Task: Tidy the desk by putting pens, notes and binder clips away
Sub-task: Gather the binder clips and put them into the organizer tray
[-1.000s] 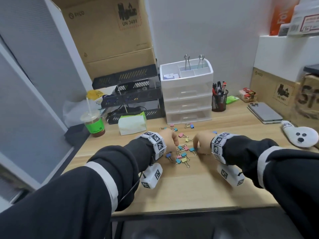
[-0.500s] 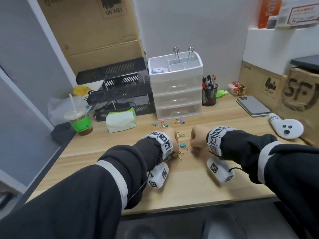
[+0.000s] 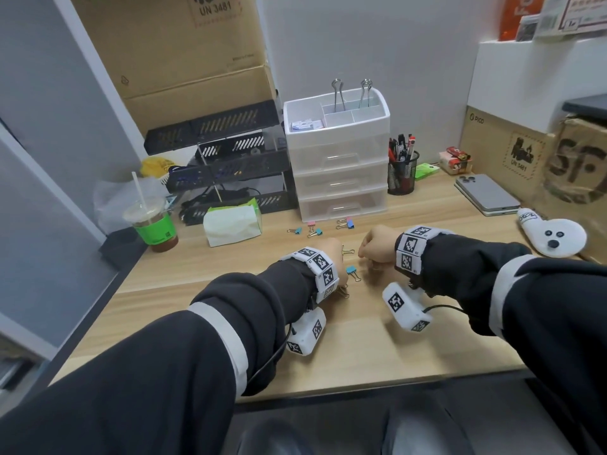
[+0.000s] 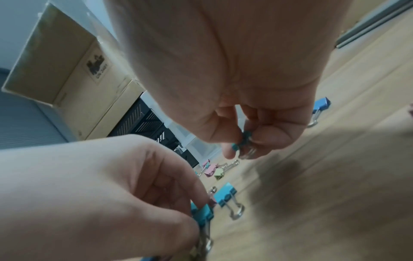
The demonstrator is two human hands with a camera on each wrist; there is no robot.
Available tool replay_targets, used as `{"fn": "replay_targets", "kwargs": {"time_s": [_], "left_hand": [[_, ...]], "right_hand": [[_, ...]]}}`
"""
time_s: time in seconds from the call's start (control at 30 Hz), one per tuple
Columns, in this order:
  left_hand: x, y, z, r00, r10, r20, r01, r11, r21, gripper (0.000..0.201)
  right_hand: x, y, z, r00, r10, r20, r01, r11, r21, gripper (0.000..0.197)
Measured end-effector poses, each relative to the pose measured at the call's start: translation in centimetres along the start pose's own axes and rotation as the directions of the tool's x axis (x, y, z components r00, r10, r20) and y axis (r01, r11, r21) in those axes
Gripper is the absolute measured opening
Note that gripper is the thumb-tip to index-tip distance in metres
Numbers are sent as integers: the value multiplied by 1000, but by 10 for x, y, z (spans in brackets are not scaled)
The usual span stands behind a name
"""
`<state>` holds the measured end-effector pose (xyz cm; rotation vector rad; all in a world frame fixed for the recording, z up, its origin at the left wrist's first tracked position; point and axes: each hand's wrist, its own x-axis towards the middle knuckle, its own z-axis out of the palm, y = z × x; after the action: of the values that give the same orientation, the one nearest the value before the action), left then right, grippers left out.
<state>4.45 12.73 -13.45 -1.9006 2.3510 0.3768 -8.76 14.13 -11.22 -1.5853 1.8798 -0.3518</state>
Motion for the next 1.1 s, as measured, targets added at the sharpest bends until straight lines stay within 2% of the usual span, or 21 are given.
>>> {"fn": "replay_targets", "kwargs": {"time_s": [0.07,0.17,0.27,0.37,0.47,0.5,0.67,0.73,0.87,0.93,1.0,1.1], "left_hand": [[0,-2,0,1000,6,2,-6,1000,0,7],[2,-5,1,999,4,-32,-6,999,-32,11],[3,-6,2,999,7,-42,-8,1000,-24,22],[0,-2,-1,999,18,-48,-18,1000,1,26],[1,0,-1,999,17,-43,-16,1000,19,21],[0,0,-1,999,10,-30,-9,1000,14,18],[-1,2,-5,998,36,-50,-37,999,-10,21],[-2,0,-17,998,38,-43,-39,999,-31,16],[-7,-27,-60,993,-45,-105,29,988,-154,16],[-11,-43,-71,987,-93,-132,66,978,-197,16],[-18,-54,-71,987,-104,-124,83,983,-162,17],[-25,-64,-59,990,-126,-60,120,988,-102,21]], "right_hand": [[-3,-3,-2,999,31,22,-34,994,109,17],[-7,-8,-2,994,90,67,-103,969,225,25],[-11,-11,1,972,170,163,-208,944,257,19],[-14,-11,4,955,189,229,-237,949,207,13],[-5,-4,10,992,111,61,-110,994,-18,27],[-5,-4,12,995,91,41,-88,994,-59,29],[-15,-3,18,1000,-1,2,1,988,-156,35],[-17,-3,20,999,-42,-7,41,984,-174,34],[-17,-4,22,997,-80,-10,76,976,-206,24],[-15,-4,23,999,-44,-5,42,976,-214,26],[-14,-7,19,1000,-5,-6,4,989,-148,30],[-22,-15,12,997,57,50,-63,991,120,18]]}}
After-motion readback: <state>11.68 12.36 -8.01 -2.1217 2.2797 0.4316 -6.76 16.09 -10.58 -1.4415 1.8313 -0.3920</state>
